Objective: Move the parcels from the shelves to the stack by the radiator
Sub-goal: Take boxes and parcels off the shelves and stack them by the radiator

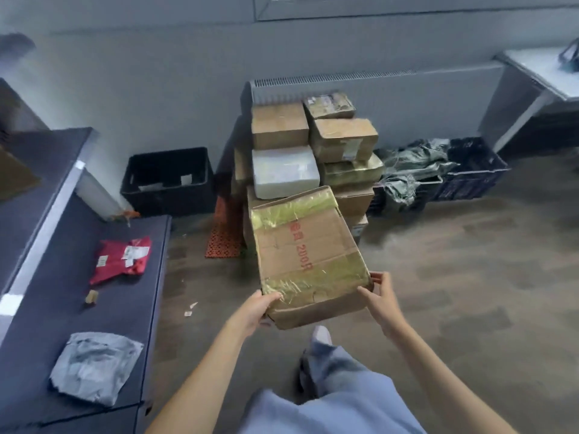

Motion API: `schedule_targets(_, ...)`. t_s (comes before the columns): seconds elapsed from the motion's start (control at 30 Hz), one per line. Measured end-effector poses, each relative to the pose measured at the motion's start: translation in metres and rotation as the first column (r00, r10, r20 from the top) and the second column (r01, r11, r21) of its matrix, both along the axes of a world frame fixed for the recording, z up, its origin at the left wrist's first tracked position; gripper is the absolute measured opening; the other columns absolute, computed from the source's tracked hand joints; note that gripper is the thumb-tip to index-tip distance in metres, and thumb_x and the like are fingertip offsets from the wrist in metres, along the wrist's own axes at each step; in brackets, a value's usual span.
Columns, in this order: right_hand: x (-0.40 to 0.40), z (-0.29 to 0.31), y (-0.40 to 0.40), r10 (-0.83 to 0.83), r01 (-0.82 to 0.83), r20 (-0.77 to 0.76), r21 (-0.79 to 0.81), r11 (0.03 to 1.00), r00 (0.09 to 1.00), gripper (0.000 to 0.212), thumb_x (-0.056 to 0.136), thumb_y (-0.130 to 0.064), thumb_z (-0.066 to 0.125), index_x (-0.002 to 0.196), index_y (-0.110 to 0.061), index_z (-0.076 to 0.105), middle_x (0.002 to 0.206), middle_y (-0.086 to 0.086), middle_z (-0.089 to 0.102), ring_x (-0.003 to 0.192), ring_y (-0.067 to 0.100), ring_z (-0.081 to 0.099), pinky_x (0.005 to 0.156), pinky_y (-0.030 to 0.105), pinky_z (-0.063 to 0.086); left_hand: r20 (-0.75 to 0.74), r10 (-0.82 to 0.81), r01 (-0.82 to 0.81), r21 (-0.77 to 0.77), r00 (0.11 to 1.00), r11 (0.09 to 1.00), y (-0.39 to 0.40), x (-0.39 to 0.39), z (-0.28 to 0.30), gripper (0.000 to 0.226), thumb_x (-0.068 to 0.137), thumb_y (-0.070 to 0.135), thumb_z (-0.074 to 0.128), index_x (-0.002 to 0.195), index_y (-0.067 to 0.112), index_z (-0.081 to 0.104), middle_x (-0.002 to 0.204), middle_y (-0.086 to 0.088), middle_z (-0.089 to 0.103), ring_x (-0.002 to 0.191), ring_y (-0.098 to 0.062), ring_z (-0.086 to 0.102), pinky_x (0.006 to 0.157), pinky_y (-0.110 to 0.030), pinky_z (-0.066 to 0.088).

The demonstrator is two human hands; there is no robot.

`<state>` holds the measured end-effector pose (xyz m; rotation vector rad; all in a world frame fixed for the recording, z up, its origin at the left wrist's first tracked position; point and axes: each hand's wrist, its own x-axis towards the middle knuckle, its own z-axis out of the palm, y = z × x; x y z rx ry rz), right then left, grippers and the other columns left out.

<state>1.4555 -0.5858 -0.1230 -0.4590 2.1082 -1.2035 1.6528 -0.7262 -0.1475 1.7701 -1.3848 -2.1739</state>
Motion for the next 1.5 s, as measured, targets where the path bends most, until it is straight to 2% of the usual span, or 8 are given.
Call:
schedule_targets(0.13,-0.085,0.018,-0.087,0.095,-0.095,-0.018,0.008,0.995,0.995,0.029,0.083,0.0,0.059,0.106,-0.012,0.046,0.107,0.007,0.055,0.099,0.017,0.051,0.082,0.031,0.043,-0.024,0.023,-0.022,0.034,0.999,0.999,-0.06,-0.066,0.009,0.032,0.095,0.023,0.051,0.125,0.013,0.048,0.094,-0.001,0.062,0.078,-0.014,0.057,0.069,-0.029,0.044)
schedule_targets(0.4,-0.179,0.024,-0.241,0.248,-0.239,-0.053,0.139,0.961,0.967,0.032,0.081,-0.008,0.059,0.111,-0.012,0.051,0.105,0.004,0.059,0.091,0.016,0.051,0.069,0.024,0.041,-0.011,0.16,-0.156,0.16,0.987,0.975,-0.183,-0.142,-0.006,0.043,0.089,0.022,0.061,0.129,0.012,0.048,0.12,-0.01,0.062,0.109,-0.03,0.058,0.095,-0.044,0.047)
schedule_targets(0.57,-0.222,0.013,-0.335,0.233,-0.225,-0.058,0.12,0.967,0.971,0.027,0.086,-0.013,0.06,0.109,-0.015,0.045,0.106,-0.001,0.053,0.099,0.013,0.048,0.075,0.024,0.035,-0.038,0.142,-0.138,0.097,0.989,0.986,-0.304,-0.198,-0.008,0.022,0.093,0.019,0.053,0.115,0.015,0.052,0.104,-0.005,0.061,0.097,-0.023,0.056,0.088,-0.039,0.046)
schedule_targets(0.9,-0.353,0.028,-0.487,-0.109,0.109,0.007,0.016,0.994,0.994,0.039,0.093,-0.018,0.052,0.128,-0.012,0.037,0.114,0.002,0.046,0.101,0.016,0.045,0.072,0.028,0.039,-0.129,-0.063,0.05,-0.103,0.99,0.993,-0.506,-0.373,0.032,0.038,0.097,0.019,0.048,0.134,0.018,0.04,0.118,-0.002,0.054,0.106,-0.018,0.051,0.088,-0.034,0.044)
schedule_targets(1.07,-0.448,0.029,-0.551,-0.181,0.182,0.044,-0.011,0.983,0.982,0.047,0.093,-0.02,0.054,0.134,-0.01,0.033,0.118,0.003,0.042,0.105,0.017,0.043,0.085,0.03,0.036,-0.175,-0.091,0.046,-0.244,0.98,0.969,-0.566,-0.47,0.045,0.045,0.093,0.012,0.054,0.136,0.017,0.039,0.131,-0.001,0.053,0.116,-0.022,0.054,0.1,-0.039,0.043)
schedule_targets(1.17,-0.505,0.018,-0.593,-0.165,0.168,0.067,-0.038,0.985,0.984,0.047,0.091,-0.017,0.055,0.132,-0.007,0.035,0.116,0.006,0.044,0.1,0.02,0.046,0.074,0.029,0.039,-0.186,-0.063,0.005,-0.297,0.981,0.955,-0.591,-0.52,0.044,0.056,0.092,0.005,0.052,0.144,0.016,0.033,0.137,-0.007,0.052,0.122,-0.026,0.052,0.101,-0.04,0.042)
schedule_targets(1.37,-0.585,-0.029,-0.642,0.052,-0.069,0.176,0.096,0.993,0.983,0.048,0.092,-0.019,0.054,0.135,-0.009,0.036,0.135,-0.001,0.043,0.122,0.019,0.044,0.1,0.037,0.041,-0.07,-0.003,-0.018,-0.298,0.998,0.954,-0.599,-0.595,0.012,0.059,0.095,0.004,0.044,0.148,0.019,0.021,0.151,-0.003,0.029,0.14,-0.021,0.028,0.114,-0.03,0.025)
schedule_targets(1.5,-0.611,-0.051,-0.649,0.199,-0.237,0.217,0.164,0.958,0.956,0.033,0.094,-0.021,0.05,0.124,-0.008,0.043,0.117,0.002,0.052,0.114,0.022,0.047,0.088,0.031,0.044,0.1,0.026,-0.004,-0.215,0.995,0.977,-0.586,-0.622,-0.015,0.062,0.099,0.011,0.037,0.151,0.016,0.004,0.158,0.002,-0.016,0.147,-0.017,-0.005,0.119,-0.03,0.009)
